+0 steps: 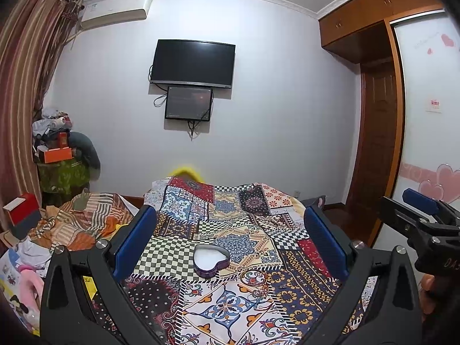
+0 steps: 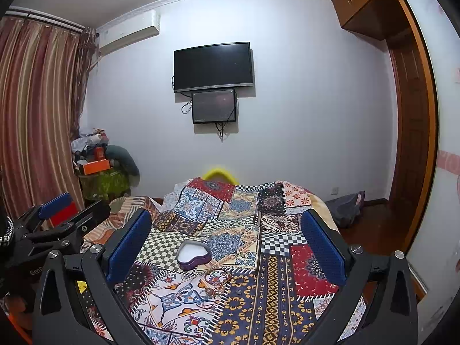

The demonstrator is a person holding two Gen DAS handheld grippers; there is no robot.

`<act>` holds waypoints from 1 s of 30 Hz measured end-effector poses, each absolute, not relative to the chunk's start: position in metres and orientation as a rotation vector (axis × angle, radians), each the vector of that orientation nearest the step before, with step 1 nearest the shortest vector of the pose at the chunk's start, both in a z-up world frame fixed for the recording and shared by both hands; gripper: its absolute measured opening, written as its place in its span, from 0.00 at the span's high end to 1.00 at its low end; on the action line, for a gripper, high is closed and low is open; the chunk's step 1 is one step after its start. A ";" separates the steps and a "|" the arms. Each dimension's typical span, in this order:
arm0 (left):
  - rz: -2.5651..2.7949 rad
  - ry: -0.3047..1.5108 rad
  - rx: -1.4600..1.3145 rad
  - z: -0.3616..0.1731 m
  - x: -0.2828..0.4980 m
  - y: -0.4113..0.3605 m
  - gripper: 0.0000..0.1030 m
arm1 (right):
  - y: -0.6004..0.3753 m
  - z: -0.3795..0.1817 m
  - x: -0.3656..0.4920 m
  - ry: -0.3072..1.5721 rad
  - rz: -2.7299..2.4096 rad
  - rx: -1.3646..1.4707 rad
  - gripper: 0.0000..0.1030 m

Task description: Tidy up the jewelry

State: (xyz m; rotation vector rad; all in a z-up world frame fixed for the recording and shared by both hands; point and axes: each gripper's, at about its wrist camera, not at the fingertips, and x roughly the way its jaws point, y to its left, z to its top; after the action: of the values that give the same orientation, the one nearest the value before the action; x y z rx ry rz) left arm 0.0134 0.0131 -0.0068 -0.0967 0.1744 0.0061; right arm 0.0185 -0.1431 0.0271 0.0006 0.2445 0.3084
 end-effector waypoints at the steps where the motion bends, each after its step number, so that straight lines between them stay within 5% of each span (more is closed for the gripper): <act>1: 0.005 0.173 -0.096 -0.007 0.012 0.013 0.00 | -0.143 0.027 0.018 0.245 0.308 0.001 0.00; 30: 0.006 0.167 -0.089 -0.008 0.013 0.010 0.00 | -0.139 0.028 0.016 0.246 0.306 -0.007 0.00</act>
State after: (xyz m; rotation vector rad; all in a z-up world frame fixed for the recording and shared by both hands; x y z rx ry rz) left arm 0.0133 0.0104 -0.0085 -0.0889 0.1674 0.0063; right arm 0.0160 -0.1393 0.0282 -0.0069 0.2456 0.3065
